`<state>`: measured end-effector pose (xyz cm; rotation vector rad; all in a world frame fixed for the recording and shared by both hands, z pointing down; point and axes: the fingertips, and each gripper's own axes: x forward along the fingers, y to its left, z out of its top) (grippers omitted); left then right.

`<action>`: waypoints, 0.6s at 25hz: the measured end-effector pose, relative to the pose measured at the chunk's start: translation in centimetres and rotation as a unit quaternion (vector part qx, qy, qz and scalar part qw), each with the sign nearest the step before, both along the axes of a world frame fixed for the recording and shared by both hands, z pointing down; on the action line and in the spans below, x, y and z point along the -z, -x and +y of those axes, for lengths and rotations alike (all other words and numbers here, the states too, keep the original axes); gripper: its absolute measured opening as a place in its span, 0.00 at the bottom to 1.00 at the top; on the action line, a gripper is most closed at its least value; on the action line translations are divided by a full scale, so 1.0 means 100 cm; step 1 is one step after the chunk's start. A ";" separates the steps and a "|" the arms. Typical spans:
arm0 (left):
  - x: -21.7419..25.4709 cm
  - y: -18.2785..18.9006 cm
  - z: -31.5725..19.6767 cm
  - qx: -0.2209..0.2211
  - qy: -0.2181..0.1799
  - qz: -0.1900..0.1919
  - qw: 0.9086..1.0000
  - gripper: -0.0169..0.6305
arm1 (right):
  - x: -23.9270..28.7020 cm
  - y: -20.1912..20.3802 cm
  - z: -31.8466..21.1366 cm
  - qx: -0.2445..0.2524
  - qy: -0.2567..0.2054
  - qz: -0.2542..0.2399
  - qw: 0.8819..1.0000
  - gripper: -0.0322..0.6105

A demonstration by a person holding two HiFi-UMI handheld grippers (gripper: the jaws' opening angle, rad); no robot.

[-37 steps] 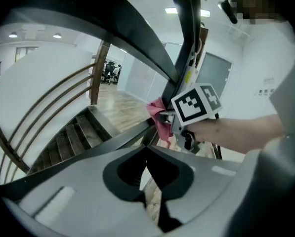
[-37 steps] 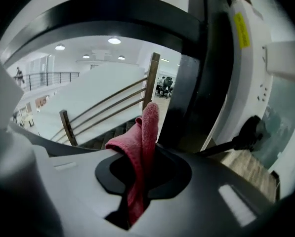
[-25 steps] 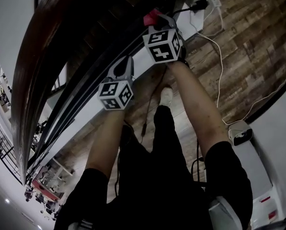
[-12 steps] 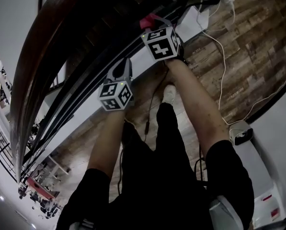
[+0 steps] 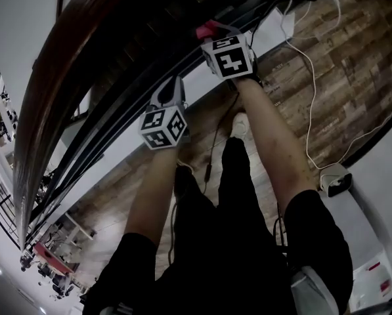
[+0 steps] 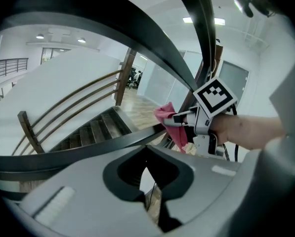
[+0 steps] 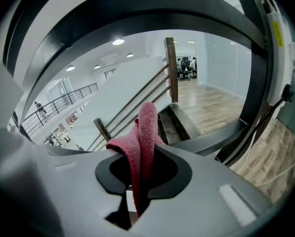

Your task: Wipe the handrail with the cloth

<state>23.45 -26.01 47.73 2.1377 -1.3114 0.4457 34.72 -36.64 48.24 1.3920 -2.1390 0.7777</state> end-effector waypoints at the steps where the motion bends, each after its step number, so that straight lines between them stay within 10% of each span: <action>1: 0.002 0.003 0.001 -0.001 -0.003 -0.001 1.000 0.02 | -0.001 0.001 0.002 -0.005 0.004 -0.011 1.000 0.12; 15: 0.014 0.056 0.039 -0.020 -0.028 -0.029 0.999 0.02 | 0.009 0.053 0.032 0.018 -0.009 -0.037 0.999 0.12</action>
